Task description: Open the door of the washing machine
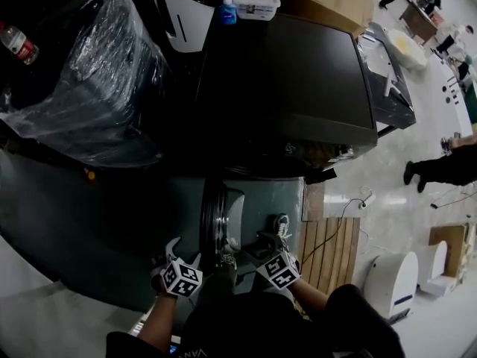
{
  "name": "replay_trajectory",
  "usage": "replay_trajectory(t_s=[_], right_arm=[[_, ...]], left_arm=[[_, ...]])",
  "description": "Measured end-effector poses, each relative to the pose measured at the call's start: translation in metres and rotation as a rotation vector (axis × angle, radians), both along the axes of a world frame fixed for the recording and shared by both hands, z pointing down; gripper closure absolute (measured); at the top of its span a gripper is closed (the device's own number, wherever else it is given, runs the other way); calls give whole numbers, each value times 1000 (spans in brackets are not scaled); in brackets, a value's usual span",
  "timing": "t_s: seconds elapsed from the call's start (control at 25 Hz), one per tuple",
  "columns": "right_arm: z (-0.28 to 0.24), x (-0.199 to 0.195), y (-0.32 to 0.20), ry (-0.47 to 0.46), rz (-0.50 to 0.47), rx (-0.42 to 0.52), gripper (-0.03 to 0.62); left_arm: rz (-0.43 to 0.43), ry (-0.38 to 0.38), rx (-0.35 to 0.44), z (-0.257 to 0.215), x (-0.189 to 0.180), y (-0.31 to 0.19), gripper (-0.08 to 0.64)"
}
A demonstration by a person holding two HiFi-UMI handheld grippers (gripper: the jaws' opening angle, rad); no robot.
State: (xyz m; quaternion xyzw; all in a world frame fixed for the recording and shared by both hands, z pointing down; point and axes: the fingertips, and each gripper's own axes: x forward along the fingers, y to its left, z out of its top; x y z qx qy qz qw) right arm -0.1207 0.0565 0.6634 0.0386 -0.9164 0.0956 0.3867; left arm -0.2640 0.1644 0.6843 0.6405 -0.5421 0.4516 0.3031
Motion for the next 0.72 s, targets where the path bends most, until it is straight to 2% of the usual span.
replay_trajectory(t_s=[0.12,0.32,0.56,0.72], right_arm=[[-5,-10,3,0,5,-4,311],[-15,-21,8,-10,30,-10,311],[-20,-24,10,3,62,-16,311],[-20,-20,8,17,81,-8,311]], left_arm=[[-114,-5,13,1,-33,17,249],[-206,-62,22,1,-88,36,260],[-336,-118,54,1,-156,32,355],[-347,-177,62,0,-194,19,412]])
